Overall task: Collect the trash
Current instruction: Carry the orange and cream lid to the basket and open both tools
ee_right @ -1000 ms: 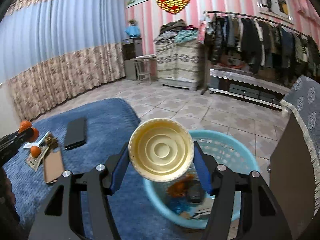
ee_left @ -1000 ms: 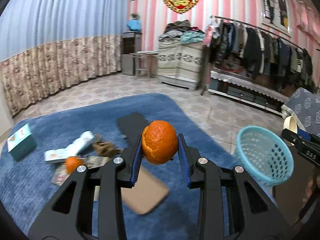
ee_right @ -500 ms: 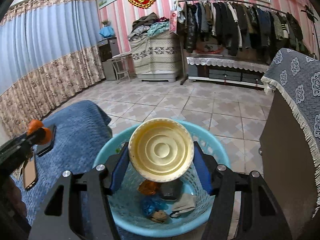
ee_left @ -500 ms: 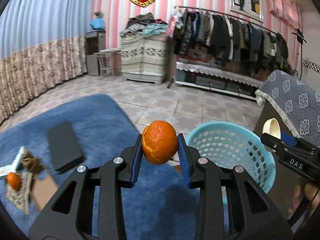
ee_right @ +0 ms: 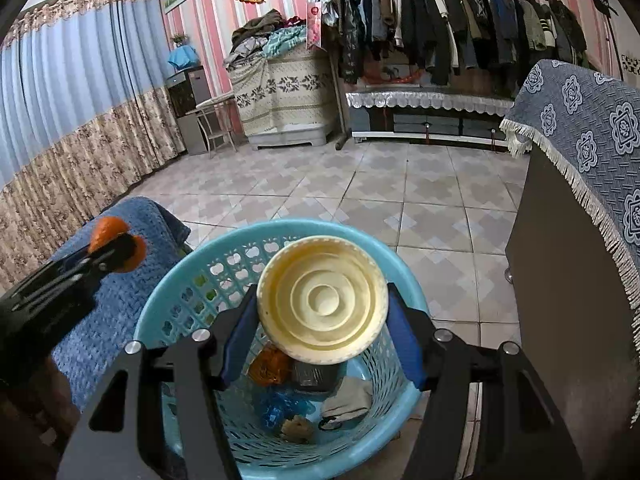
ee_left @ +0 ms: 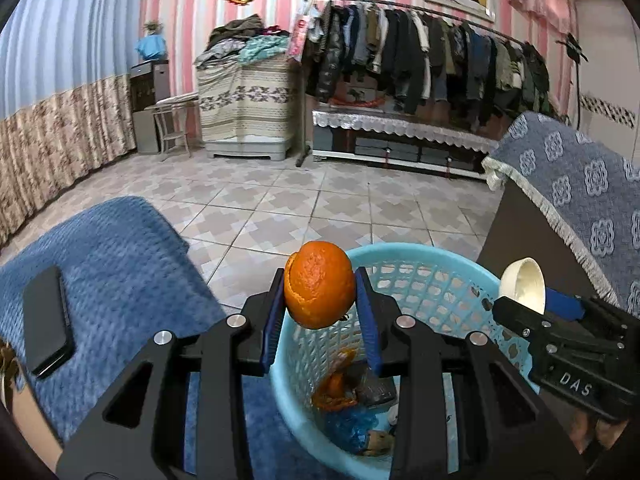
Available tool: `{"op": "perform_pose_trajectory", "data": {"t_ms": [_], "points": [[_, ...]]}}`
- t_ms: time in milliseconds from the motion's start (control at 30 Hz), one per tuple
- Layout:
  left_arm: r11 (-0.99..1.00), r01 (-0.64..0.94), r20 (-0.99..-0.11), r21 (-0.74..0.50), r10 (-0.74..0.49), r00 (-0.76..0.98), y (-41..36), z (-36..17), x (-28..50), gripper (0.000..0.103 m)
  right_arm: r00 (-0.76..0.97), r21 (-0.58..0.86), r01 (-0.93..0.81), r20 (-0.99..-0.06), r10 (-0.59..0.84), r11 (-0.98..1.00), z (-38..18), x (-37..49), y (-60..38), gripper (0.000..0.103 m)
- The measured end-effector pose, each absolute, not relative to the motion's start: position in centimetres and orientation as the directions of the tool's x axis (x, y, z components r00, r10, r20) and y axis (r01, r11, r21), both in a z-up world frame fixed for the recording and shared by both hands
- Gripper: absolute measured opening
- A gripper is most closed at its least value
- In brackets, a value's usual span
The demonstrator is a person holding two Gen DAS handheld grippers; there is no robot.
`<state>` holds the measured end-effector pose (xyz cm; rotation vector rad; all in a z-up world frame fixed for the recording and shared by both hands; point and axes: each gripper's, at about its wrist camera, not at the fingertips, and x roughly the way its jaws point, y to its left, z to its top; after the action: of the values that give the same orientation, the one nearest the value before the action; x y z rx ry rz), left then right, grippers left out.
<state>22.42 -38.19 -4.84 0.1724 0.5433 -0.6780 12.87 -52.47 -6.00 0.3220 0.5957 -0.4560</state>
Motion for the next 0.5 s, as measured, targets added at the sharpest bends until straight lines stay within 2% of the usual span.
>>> {"op": "perform_pose_trajectory", "data": {"t_ms": [233, 300, 433, 467, 500], "points": [[0.768, 0.641, -0.548, 0.001, -0.535, 0.643, -39.0, -5.7, 22.7, 0.038, 0.713, 0.158, 0.534, -0.612, -0.342, 0.830, -6.2, 12.3, -53.1, 0.061], [0.773, 0.634, -0.550, 0.012, -0.525, 0.650, -39.0, -5.7, 22.9, 0.045, 0.714, 0.159, 0.532, -0.612, -0.340, 0.832, -6.2, 12.3, -53.1, 0.061], [0.793, 0.609, -0.527, 0.021, -0.509, 0.681, -38.5, -4.8, 22.9, 0.071, 0.718, 0.155, 0.520, -0.612, -0.331, 0.840, -6.2, 12.5, -53.0, 0.061], [0.798, 0.602, -0.519, 0.022, -0.506, 0.689, -38.3, -4.6, 23.0, 0.076, 0.719, 0.156, 0.518, -0.612, -0.329, 0.841, -6.2, 12.5, -52.9, 0.061], [0.802, 0.597, -0.511, 0.022, -0.504, 0.696, -38.1, -4.3, 23.0, 0.076, 0.721, 0.157, 0.515, -0.611, -0.327, 0.843, -6.2, 12.6, -52.9, 0.061]]}}
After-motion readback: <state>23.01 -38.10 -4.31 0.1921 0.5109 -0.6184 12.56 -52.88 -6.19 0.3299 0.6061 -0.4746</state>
